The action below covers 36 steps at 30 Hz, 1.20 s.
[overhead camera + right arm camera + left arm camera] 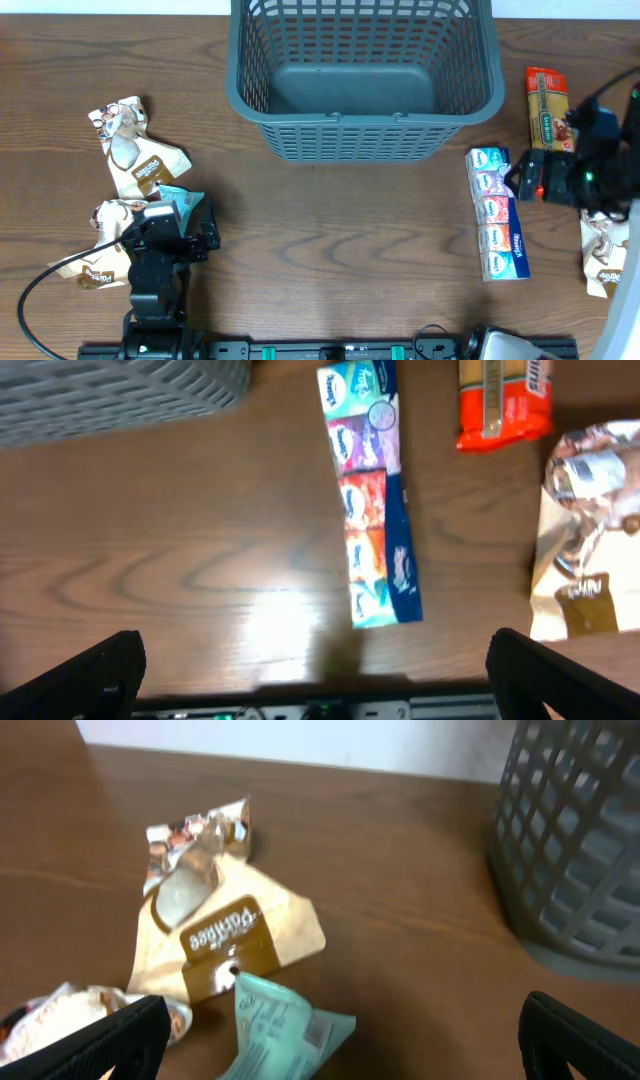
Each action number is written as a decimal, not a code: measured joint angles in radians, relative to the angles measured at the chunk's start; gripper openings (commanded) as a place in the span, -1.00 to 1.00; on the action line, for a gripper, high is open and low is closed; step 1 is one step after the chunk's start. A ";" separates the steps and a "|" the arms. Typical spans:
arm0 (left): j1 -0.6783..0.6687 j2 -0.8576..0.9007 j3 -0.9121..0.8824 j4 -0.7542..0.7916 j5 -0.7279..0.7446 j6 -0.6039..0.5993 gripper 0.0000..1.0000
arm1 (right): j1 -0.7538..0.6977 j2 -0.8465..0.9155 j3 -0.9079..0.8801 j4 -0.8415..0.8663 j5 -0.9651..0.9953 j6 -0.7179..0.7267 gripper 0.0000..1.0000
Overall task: Pack container
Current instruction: 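Lower the right gripper and grasp the tissue pack stack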
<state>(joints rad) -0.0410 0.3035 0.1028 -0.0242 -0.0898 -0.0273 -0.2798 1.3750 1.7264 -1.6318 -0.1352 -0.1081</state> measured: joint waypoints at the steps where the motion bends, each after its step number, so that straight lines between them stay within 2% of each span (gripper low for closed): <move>1: 0.000 0.001 0.000 0.018 0.000 0.000 0.97 | 0.000 0.012 -0.011 0.023 0.000 -0.014 0.99; 6: 0.000 0.002 0.002 0.044 -0.003 -0.002 0.97 | -0.001 0.018 -0.153 0.177 0.027 -0.094 0.99; 11: 0.000 0.002 0.003 0.045 -0.055 -0.003 0.97 | 0.000 0.021 -0.394 0.360 0.044 -0.185 0.99; 18: 0.000 0.002 0.003 0.045 -0.130 -0.003 0.97 | -0.001 0.055 -0.648 0.605 0.055 -0.219 0.98; 36: 0.000 0.002 0.003 0.028 -0.151 -0.003 0.97 | -0.006 0.414 -0.675 0.773 0.055 -0.217 0.96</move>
<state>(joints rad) -0.0410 0.3050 0.1055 0.0040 -0.2405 -0.0299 -0.2863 1.7889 1.0515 -0.8585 -0.0807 -0.3256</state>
